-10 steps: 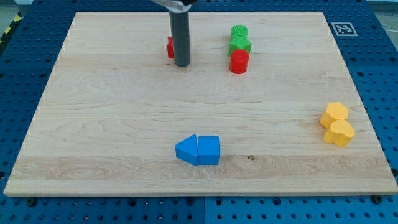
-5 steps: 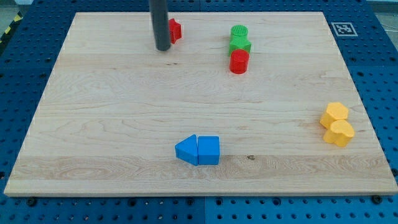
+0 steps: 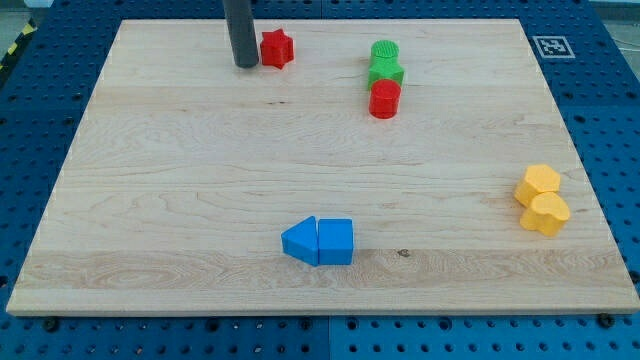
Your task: Move the red star to the top of the board
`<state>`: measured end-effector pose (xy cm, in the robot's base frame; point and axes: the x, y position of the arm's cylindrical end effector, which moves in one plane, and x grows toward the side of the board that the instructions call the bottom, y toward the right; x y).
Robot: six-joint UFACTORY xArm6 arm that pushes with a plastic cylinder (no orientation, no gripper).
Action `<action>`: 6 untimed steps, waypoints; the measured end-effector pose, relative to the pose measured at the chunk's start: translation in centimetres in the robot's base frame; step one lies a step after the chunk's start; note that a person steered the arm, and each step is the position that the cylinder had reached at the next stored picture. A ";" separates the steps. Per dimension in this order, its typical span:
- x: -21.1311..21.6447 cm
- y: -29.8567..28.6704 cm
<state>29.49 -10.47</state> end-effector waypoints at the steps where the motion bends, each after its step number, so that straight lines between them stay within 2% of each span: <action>1: 1.3 2.4; 6: -3.3 4.3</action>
